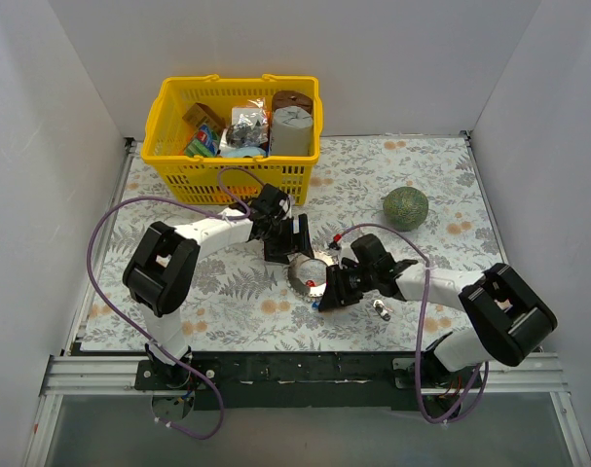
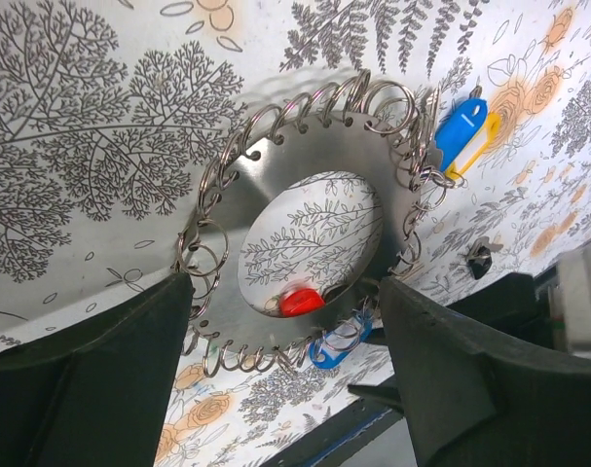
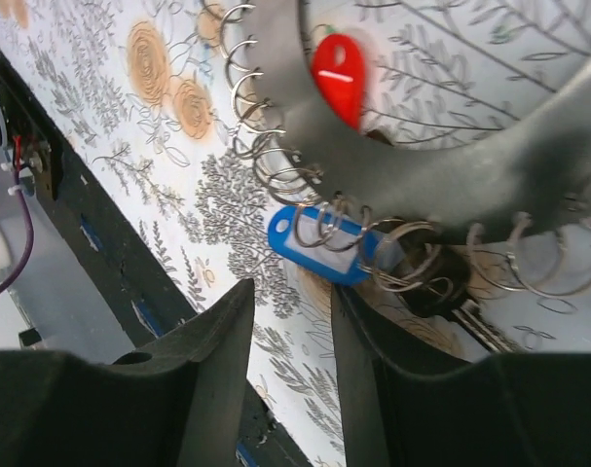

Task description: Put the keys on the keyring

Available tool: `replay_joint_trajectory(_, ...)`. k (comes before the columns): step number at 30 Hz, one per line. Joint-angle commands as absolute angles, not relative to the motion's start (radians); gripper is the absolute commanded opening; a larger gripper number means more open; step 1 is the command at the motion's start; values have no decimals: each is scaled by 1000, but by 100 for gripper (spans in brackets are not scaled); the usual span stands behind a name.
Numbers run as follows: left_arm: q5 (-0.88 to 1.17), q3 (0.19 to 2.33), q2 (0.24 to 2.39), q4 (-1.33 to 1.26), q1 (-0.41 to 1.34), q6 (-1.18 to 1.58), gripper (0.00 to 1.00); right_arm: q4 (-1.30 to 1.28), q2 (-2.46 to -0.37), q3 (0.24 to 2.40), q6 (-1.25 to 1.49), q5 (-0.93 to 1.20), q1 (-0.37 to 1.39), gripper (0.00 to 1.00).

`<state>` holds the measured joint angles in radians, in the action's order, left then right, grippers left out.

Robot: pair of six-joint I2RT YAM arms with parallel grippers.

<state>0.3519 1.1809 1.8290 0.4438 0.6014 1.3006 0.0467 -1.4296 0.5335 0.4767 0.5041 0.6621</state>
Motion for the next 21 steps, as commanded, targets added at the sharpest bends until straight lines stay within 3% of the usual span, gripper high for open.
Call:
replay_joint_trajectory(1, 305, 1244, 1822, 500, 604, 1252, 77, 94, -1436, 592, 505, 502, 703, 47)
replay_joint_trajectory(8, 227, 1255, 1778, 589, 603, 1223, 77, -90, -1321, 701, 404, 387, 655, 55)
replay_joint_trajectory(13, 215, 1197, 1758, 597, 603, 1242, 76, -112, -1282, 716, 348, 400, 493, 56)
replay_joint_trajectory(21, 225, 1149, 1747, 584, 607, 1278, 71, -129, -1425, 761, 264, 425, 397, 55)
